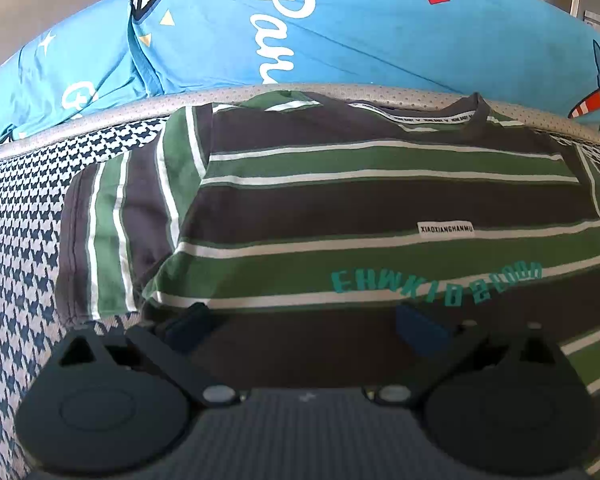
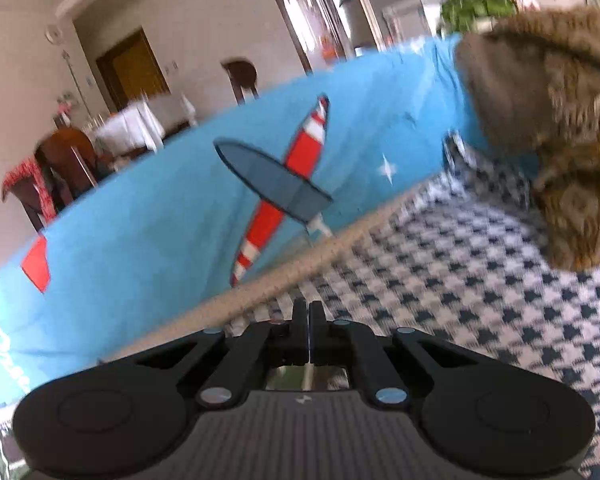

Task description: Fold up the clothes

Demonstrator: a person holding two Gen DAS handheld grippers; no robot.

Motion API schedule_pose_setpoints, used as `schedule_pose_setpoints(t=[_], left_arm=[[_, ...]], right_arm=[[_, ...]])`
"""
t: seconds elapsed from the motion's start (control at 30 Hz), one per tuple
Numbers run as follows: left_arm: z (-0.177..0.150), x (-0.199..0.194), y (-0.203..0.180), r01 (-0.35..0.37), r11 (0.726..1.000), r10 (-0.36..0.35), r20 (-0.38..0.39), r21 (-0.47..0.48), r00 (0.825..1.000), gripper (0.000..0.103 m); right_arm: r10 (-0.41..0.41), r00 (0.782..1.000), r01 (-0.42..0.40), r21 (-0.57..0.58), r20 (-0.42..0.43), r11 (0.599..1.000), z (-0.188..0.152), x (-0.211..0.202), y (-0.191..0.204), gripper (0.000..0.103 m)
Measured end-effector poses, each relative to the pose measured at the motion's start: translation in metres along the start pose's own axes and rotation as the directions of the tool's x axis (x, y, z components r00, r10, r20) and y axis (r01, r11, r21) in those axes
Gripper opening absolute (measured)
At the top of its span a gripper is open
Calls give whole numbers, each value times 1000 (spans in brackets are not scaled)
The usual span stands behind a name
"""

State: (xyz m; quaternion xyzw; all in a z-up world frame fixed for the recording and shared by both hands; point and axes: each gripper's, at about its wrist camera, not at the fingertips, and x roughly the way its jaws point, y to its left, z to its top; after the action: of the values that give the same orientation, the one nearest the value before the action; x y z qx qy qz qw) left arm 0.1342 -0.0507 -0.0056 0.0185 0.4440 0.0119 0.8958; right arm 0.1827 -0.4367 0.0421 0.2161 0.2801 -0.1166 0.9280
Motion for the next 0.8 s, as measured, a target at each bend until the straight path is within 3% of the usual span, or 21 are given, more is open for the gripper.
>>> schedule_pose_setpoints(t=[0.07, 0.23, 0.4, 0.6, 0.8], left_arm=[[0, 0, 0, 0, 1000, 0, 1, 0, 1000, 103], [0, 0, -1, -1, 1000, 1, 3, 2, 1000, 103], [-1, 0, -2, -5, 1000, 5, 7, 5, 1000, 103], [-2, -1, -5, -21, 1000, 21, 20, 17, 1000, 103], [-3, -2, -7, -24, 1000, 23, 26, 20, 999, 103]], right_arm=[[8, 998, -7, 25, -58, 1000, -4, 5, -5, 7], [51, 984, -28, 137, -172, 990, -15, 7, -17, 21], [111, 976, -76, 184, -189, 980, -21, -8, -19, 41], [121, 968, -98, 113, -220, 989, -31, -23, -7, 52], [134, 958, -127, 45, -253, 991, -46, -22, -3, 53]])
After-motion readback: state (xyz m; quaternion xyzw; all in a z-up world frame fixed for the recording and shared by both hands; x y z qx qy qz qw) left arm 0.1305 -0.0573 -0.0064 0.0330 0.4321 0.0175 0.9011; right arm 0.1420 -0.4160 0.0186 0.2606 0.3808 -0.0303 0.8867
